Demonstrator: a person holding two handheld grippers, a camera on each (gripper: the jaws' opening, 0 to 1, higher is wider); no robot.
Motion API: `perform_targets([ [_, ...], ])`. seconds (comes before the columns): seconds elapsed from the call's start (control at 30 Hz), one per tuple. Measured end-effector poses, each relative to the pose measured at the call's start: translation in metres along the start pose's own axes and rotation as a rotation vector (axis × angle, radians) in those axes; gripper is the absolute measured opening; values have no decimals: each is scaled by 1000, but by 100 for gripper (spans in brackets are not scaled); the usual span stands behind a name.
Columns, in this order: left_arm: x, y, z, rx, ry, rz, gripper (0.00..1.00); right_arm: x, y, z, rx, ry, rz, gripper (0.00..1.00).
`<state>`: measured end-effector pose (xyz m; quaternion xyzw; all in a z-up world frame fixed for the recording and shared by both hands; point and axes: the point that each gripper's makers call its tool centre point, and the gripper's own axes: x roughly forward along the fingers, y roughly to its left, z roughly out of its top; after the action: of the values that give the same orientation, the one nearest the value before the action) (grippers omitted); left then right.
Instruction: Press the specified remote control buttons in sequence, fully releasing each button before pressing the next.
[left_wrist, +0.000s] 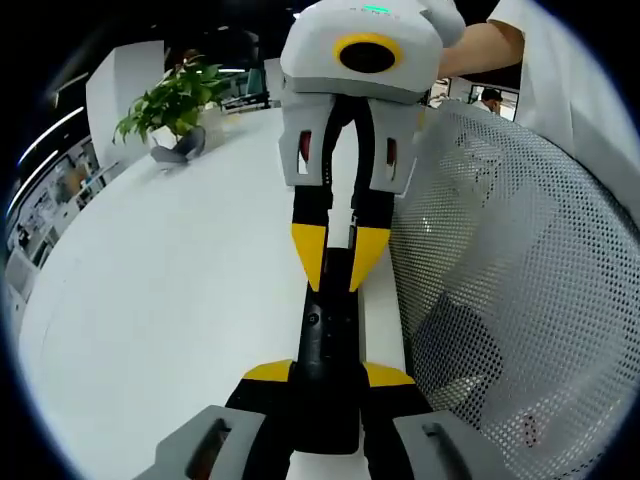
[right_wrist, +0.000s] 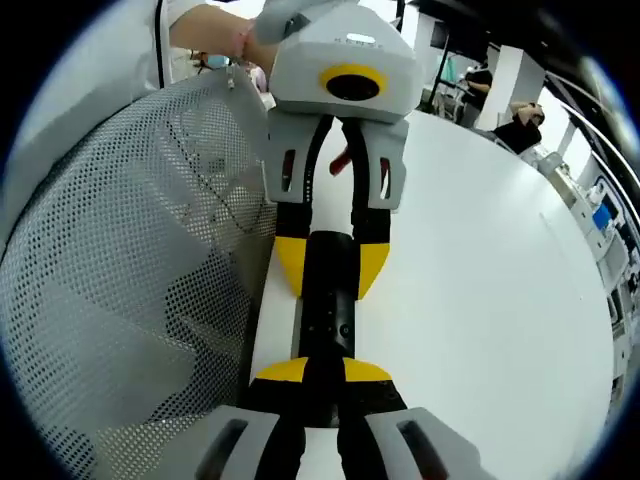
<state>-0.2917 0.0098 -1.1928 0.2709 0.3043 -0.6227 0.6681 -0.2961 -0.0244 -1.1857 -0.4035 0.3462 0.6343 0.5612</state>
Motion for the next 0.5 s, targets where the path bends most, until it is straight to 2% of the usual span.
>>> perform_targets([
  [0.07,0,0,0,-1,-5,-1,24,1,-1,0,16,45,6,6],
  [0.17,0,0,0,-3,-11,2,24,1,-2,0,46,49,6,6],
  [0.2,0,0,0,-4,-12,4,24,0,-1,-1,95,15,2,6],
  [0.23,1,0,0,-6,-13,5,24,0,-1,-1,78,1,-2,7],
  [0.3,1,0,0,-6,-14,5,24,-1,-1,0,50,-77,-34,7],
  [0.4,1,0,0,-6,-15,5,24,-3,-1,0,98,-196,-59,8],
  [0.43,1,0,0,-8,-16,6,24,-4,-2,0,137,-241,-72,8],
  [0.5,1,0,0,-9,-19,7,24,-4,-3,1,180,-276,-86,8],
])
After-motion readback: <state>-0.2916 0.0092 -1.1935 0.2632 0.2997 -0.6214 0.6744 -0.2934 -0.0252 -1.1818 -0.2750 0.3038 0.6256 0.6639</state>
